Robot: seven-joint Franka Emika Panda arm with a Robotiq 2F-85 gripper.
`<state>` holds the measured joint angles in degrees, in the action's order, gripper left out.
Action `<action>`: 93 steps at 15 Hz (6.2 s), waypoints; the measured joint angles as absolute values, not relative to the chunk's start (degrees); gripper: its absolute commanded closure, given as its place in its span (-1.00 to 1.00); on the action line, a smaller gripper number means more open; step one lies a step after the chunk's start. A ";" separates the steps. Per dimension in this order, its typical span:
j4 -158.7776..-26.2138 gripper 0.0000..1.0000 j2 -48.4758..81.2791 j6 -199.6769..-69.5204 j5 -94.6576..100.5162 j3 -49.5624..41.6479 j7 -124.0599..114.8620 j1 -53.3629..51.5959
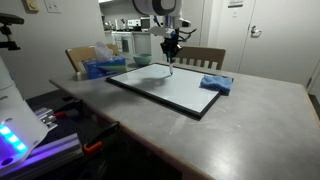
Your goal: Get the marker from the mint-green bowl and use it to draw on the whiteboard
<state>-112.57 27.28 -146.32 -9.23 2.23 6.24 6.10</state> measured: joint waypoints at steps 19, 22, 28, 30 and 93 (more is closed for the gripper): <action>-106.41 0.89 31.38 -146.25 -5.96 2.10 7.06 4.89; -105.04 0.89 32.26 -146.24 -5.96 2.26 7.19 4.63; -103.91 0.89 33.04 -146.18 -6.16 2.93 7.91 4.78; -103.87 0.89 33.06 -146.18 -6.16 2.93 7.90 4.79; -101.88 0.89 31.88 -125.52 -11.74 7.00 12.03 1.16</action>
